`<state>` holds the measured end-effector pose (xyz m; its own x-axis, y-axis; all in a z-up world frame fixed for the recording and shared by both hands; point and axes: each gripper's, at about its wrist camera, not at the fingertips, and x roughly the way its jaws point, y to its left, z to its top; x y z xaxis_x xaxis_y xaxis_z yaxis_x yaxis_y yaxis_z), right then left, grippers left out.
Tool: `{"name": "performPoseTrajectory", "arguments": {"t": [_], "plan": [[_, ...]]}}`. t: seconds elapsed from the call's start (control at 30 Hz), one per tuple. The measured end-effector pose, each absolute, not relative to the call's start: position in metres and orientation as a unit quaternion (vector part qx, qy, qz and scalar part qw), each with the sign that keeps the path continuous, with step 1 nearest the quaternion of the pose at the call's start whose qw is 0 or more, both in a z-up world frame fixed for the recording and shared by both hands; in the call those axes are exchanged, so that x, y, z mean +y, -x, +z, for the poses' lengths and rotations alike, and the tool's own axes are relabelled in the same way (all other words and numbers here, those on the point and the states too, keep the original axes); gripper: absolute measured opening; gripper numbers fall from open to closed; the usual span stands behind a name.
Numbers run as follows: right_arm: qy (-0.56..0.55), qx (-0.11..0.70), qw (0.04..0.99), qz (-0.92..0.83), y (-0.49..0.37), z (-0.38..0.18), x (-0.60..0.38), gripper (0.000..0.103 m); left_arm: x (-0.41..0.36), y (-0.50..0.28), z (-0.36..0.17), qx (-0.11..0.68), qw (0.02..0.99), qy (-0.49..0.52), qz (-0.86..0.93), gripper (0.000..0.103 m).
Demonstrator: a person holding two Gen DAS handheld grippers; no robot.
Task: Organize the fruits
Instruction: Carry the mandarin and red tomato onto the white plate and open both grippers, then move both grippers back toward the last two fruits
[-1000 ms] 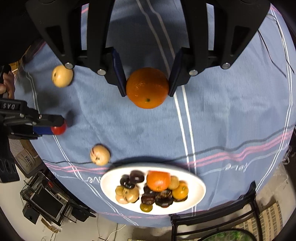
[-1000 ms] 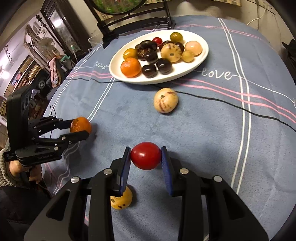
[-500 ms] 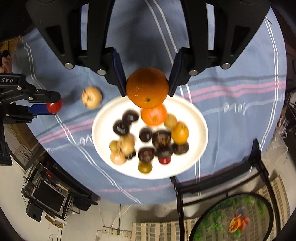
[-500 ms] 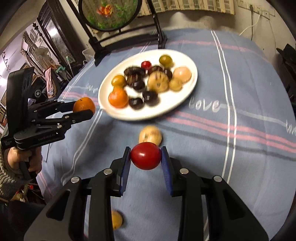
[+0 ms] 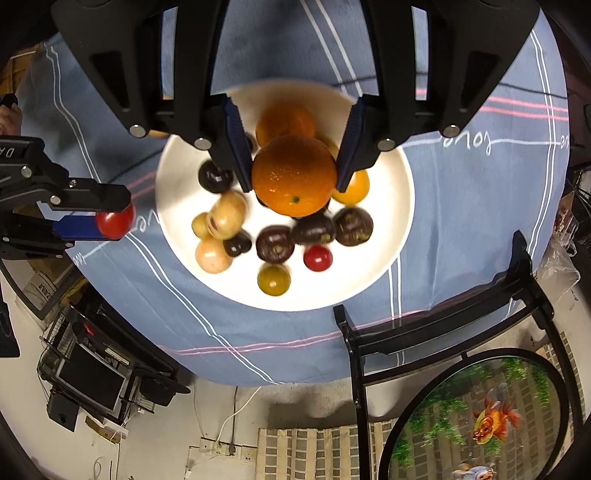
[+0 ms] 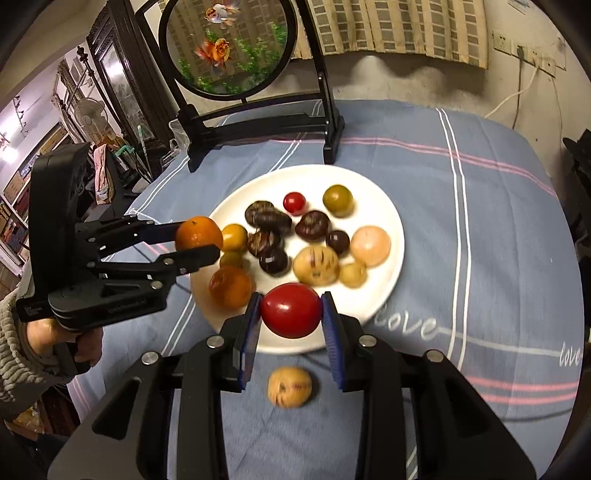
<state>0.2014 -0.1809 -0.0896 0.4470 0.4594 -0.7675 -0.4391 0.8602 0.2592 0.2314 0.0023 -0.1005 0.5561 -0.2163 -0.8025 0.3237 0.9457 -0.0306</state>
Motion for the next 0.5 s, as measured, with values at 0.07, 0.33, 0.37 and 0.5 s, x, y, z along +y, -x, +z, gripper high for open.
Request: {"name": "performPoseTrajectory", "arguments": {"t": [0.07, 0.33, 0.37, 0.5], "plan": [[-0.009, 0.453, 0.851, 0.264, -0.212, -0.089, -0.177, 0.033, 0.001, -0.241, -0.103, 0.446, 0.88, -0.06, -0.155, 0.046], [-0.008, 0.454, 0.851, 0.264, -0.252, -0.1, -0.165, 0.033, -0.003, -0.272, -0.114, 0.452, 0.877, -0.051, -0.158, 0.046], [-0.006, 0.459, 0.85, 0.261, -0.259, -0.105, -0.162, 0.033, -0.002, -0.278, -0.119, 0.457, 0.874, -0.047, -0.158, 0.046], [-0.004, 0.482, 0.838, 0.255, -0.277, -0.125, -0.152, 0.035, 0.0, -0.289, -0.131, 0.471, 0.868, -0.031, -0.153, 0.053]]}}
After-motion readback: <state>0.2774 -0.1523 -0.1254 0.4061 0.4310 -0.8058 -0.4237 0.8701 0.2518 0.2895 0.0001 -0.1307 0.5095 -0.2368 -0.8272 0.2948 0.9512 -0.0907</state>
